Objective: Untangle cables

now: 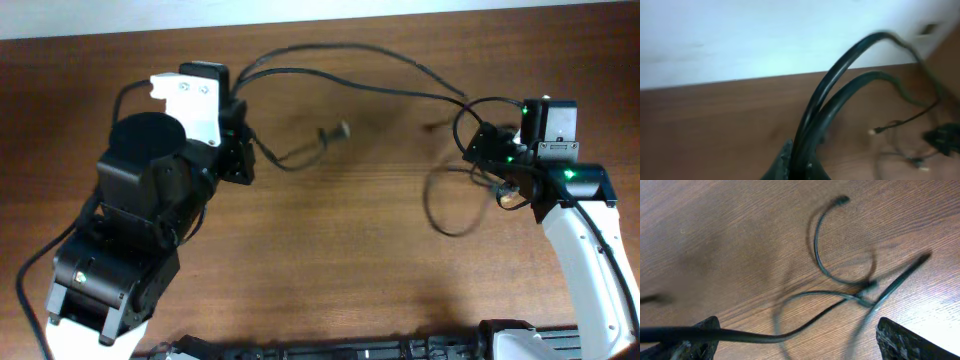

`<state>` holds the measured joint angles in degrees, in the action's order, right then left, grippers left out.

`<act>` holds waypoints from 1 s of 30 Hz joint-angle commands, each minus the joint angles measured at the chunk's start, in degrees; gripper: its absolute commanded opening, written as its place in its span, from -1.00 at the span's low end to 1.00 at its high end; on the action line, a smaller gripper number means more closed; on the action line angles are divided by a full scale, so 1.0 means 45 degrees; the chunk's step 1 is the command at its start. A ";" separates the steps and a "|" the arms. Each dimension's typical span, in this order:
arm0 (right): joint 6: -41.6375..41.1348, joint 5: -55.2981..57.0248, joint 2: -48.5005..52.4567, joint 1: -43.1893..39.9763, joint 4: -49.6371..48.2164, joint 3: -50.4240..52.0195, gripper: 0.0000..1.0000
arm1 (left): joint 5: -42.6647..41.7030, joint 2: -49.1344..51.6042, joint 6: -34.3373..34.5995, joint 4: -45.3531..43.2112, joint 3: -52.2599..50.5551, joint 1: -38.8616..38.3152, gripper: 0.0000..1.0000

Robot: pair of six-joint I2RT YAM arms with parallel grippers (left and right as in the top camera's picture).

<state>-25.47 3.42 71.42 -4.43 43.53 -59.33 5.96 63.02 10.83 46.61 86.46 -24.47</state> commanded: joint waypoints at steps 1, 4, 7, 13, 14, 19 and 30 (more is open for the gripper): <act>-0.0112 0.0243 -0.0131 -0.0126 0.0005 -0.0083 0.95 | 0.2623 -0.0311 0.1151 0.0291 0.0131 0.0053 -1.00; -0.0063 -0.0452 -0.0131 -0.0126 0.0000 -0.0083 0.95 | 0.2579 -0.0257 0.1151 0.0374 0.0131 0.0053 -1.00; -0.0058 -0.1151 -0.0131 -0.0126 -0.0005 -0.0083 0.95 | 0.2424 -0.0078 0.1151 0.0554 0.0131 0.0053 -1.00; 0.2016 -0.3818 -0.0131 -0.0107 -0.0427 -0.0083 0.95 | 0.2064 0.0185 0.1409 0.0539 0.0131 0.0053 -1.00; 0.2302 -0.4464 -0.0131 -0.0102 -0.0563 -0.0083 0.94 | 0.2064 0.0199 0.1409 0.0515 0.0131 0.0053 -1.00; 0.3614 -0.7091 -0.0131 -0.0102 -0.1457 -0.0083 0.94 | 0.2064 0.0316 0.1491 0.0583 0.0126 0.0053 -1.00; 0.3614 -0.6946 -0.0131 -0.0107 -0.0806 -0.0078 0.96 | 0.4449 0.1263 0.5989 0.1103 0.0131 0.0053 -1.00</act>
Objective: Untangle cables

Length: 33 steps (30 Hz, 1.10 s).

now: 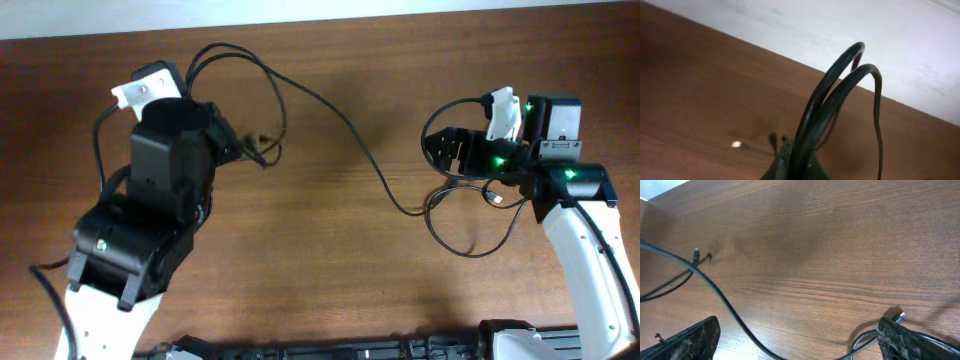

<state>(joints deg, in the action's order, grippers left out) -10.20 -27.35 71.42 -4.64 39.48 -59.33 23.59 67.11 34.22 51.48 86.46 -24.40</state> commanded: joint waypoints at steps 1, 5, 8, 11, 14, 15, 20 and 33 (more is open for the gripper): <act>0.0219 -0.0107 -0.0131 -0.0058 0.0102 -0.0078 0.96 | 0.0529 0.0520 0.0792 0.0053 0.0126 0.0039 -1.00; 0.0219 -0.0107 -0.0131 -0.0058 0.0189 -0.0078 0.96 | 0.0534 0.1127 0.0787 0.0053 0.0131 0.0073 -0.95; 0.0219 -0.0102 -0.0131 -0.0058 0.0272 -0.0078 0.95 | 0.0520 0.1472 0.0782 0.0165 0.0131 0.0199 0.22; 0.0214 -0.0102 -0.0131 -0.0058 0.0719 -0.0083 0.96 | 0.0393 0.1904 0.0782 0.0646 0.0131 0.0219 0.98; 0.0194 -0.0010 -0.0136 -0.0068 0.0908 -0.0083 0.96 | -0.0078 0.2069 0.0777 0.0991 0.0131 0.0219 0.98; 0.0160 -0.0015 -0.0146 -0.0068 0.0913 -0.0087 0.96 | -0.0316 0.2089 0.0777 0.1069 0.0131 0.0219 0.98; 0.0053 0.0248 -0.0160 -0.0073 0.2074 -0.1268 0.95 | -0.1831 0.2161 -0.0063 0.1355 0.0131 0.0204 0.98; -0.3735 0.8782 -0.0146 -0.0155 0.8034 -0.3725 0.96 | -0.6110 0.4847 -0.3162 0.1438 0.0126 0.0180 0.98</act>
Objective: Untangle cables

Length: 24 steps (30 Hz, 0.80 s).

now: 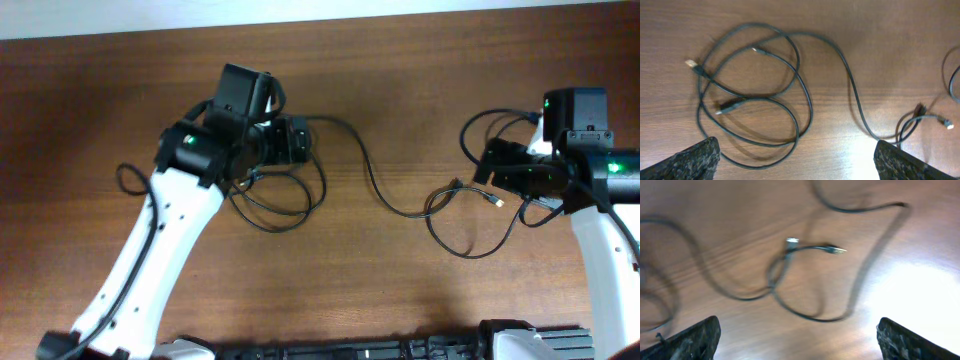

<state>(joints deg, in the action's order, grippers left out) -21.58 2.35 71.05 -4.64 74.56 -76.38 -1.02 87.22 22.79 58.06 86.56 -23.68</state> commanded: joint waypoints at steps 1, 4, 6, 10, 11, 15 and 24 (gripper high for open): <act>-0.1501 0.2210 -0.0058 -0.0243 0.0253 0.0238 0.96 | -0.0636 0.0461 -0.0709 -0.0097 0.0102 0.0019 0.98; -0.1758 0.2254 -0.0058 -0.0423 -0.0019 0.0942 0.96 | -0.0641 0.0510 -0.0709 -0.0257 0.0102 0.0019 0.98; -0.1831 0.2137 -0.0058 -0.0559 -0.0631 0.1957 0.96 | -0.0641 0.0510 -0.0704 -0.0253 0.0102 0.0019 0.98; -0.3016 0.2108 -0.0058 -0.0573 -0.1749 0.3808 0.96 | -0.0636 0.0510 -0.0699 -0.0257 0.0102 0.0019 0.97; -0.3361 0.2118 -0.0058 -0.0573 -0.1928 0.4133 0.96 | -0.0636 0.0510 -0.0699 -0.0253 0.0102 0.0019 0.98; -0.4668 0.2098 -0.0058 -0.0573 -0.3852 0.6271 0.96 | -0.0631 0.0510 -0.0704 -0.0097 0.0102 0.0019 0.98; -0.4595 0.1681 -0.0058 -0.1059 -0.8126 0.8476 -0.53 | -0.0631 0.0510 -0.0704 -0.0058 0.0102 0.0019 0.97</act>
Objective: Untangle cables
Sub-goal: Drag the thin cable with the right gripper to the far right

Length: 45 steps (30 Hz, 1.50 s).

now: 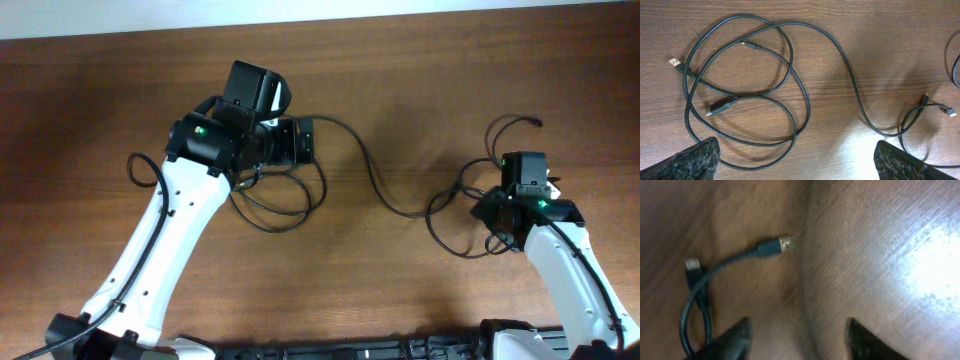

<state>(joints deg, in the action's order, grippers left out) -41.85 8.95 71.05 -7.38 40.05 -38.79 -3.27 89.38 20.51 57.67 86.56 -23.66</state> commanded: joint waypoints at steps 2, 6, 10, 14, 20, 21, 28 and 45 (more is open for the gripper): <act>-0.0087 0.0209 -0.0058 -0.0918 -0.0879 0.0121 -0.92 | -0.0131 0.0029 -0.0199 0.0029 0.0102 0.0015 0.98; 0.1564 -0.0772 -0.0063 -0.1642 -0.1627 -0.0272 -0.92 | -0.0131 0.0029 -0.0199 0.0029 0.0102 0.0015 0.98; 0.2919 -0.1030 -0.0078 -0.1651 -0.0826 -0.2161 -0.92 | -0.0136 0.0029 -0.0189 0.0010 0.0102 0.0015 0.97; 0.4080 -0.1010 -0.0078 -0.1651 0.0617 -0.5459 -0.92 | -0.0131 0.0029 -0.0194 0.0024 0.0102 0.0015 0.98; 0.6261 -0.0865 -0.0073 -0.1651 0.1064 -0.9646 -0.92 | -0.0131 0.0029 -0.0194 0.0024 0.0102 0.0015 0.97; 0.6266 -0.0840 -0.0073 -0.1656 0.1064 -1.0210 -0.92 | -0.0131 0.0029 -0.0194 0.0024 0.0102 0.0015 0.97; 0.6892 -0.0840 -0.0073 -0.1715 0.1457 -1.1890 -0.92 | -0.0131 0.0029 -0.0194 0.0024 0.0102 0.0015 0.98; 0.7655 -0.3181 -0.0121 -0.1710 0.2506 -1.1953 -0.92 | -0.0520 0.0107 -0.0597 -0.1030 0.0102 -0.0073 0.97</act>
<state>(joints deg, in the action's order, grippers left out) -10.72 -0.67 71.20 -14.61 51.46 -91.29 -3.31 89.38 20.51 55.46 86.54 -23.66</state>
